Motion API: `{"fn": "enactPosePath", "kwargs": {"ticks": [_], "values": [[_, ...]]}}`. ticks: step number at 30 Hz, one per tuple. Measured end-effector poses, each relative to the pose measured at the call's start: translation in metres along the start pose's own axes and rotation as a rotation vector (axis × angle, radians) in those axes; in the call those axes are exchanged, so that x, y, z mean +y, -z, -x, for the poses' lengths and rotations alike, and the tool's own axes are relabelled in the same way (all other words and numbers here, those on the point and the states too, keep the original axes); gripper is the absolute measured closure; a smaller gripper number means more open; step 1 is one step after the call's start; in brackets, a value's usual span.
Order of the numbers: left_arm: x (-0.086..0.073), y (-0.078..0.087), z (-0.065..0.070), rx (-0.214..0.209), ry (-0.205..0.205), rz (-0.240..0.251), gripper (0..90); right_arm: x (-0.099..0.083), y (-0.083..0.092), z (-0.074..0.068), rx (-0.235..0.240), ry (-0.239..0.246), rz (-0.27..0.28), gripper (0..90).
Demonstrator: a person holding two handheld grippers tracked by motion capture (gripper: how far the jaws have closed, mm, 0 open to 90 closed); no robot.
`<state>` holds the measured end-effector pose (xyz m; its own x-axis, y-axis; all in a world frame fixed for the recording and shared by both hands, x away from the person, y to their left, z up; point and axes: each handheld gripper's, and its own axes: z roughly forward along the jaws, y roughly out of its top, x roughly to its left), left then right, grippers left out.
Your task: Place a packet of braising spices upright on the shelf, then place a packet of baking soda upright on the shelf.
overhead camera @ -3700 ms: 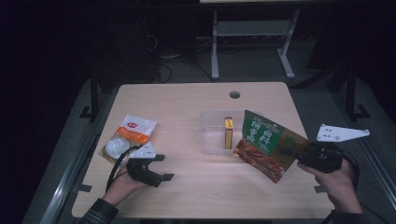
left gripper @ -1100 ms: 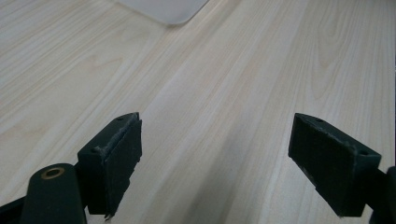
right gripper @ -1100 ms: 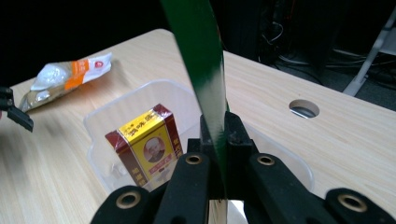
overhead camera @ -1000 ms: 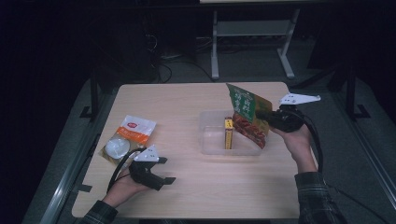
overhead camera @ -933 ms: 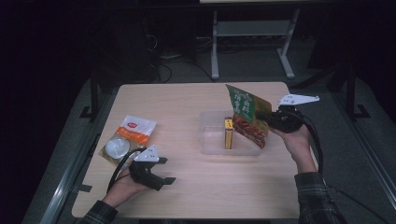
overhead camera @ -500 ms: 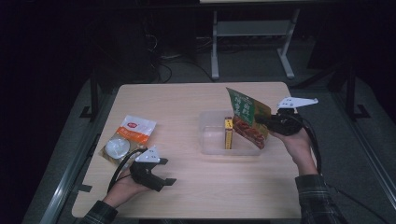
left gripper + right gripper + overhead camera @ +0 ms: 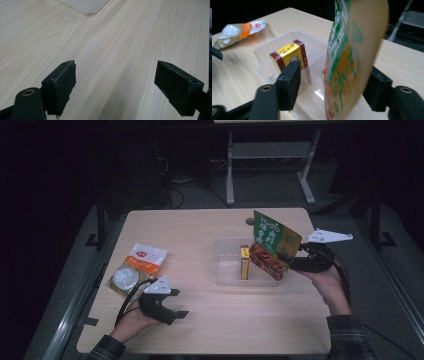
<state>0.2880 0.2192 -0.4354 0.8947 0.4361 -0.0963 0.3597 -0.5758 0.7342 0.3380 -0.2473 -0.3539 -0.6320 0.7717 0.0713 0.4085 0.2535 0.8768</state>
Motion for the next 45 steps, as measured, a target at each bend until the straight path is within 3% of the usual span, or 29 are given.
{"fn": "enactPosePath", "kwargs": {"ticks": [11,21,27,30,35,41,45], "values": [[-0.001,0.005,-0.003,0.012,0.009,-0.008,17.0,-0.035,0.022,-0.010,-0.002,0.001,-0.069,32.0],[-0.001,0.015,-0.007,0.046,0.046,0.004,17.1,-0.068,0.025,-0.027,0.051,0.002,-0.131,31.2],[-0.002,0.027,-0.015,0.094,0.078,0.018,17.1,-0.080,0.025,-0.043,0.093,0.017,-0.159,31.2],[-0.004,0.040,-0.022,0.154,0.114,0.032,17.1,-0.092,0.016,-0.057,0.154,0.027,-0.184,30.7],[-0.008,0.056,-0.034,0.213,0.161,0.053,17.2,-0.101,0.003,-0.069,0.225,0.063,-0.235,30.6],[-0.015,0.076,-0.056,0.300,0.209,0.060,17.1,-0.105,-0.009,-0.078,0.266,0.090,-0.273,30.4],[-0.021,0.090,-0.076,0.392,0.255,0.073,17.1,-0.106,-0.011,-0.080,0.272,0.092,-0.282,30.1]]}}
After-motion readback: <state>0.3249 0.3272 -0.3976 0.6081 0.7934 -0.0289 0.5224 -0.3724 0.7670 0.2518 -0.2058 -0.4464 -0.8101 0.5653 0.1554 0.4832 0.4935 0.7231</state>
